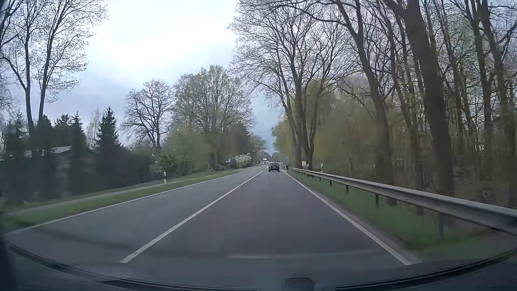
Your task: Follow the waypoints while adhering to traffic rules and regulations
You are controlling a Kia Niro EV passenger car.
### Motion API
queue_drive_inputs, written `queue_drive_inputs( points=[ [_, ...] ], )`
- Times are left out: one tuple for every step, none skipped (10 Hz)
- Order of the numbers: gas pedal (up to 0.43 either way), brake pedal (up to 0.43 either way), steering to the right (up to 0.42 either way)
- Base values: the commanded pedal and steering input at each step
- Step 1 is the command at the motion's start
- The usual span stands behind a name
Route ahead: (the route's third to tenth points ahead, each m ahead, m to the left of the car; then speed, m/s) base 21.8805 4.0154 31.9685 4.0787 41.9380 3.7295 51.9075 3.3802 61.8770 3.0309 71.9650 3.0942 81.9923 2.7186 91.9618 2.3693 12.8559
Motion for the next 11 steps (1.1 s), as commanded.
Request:
queue_drive_inputs(
  points=[
    [0.157, 0.006, -0.001],
    [0.157, 0.0, -0.001],
    [0.157, 0.006, -0.001],
    [0.157, 0.0, -0.001],
    [0.157, 0.0, -0.001],
    [0.157, 0.0, -0.001],
    [0.157, 0.0, -0.001],
    [0.157, 0.0, -0.001],
    [0.157, 0.0, -0.001],
    [0.157, 0.0, -0.001],
    [0.157, 0.0, -0.001]
  ],
)
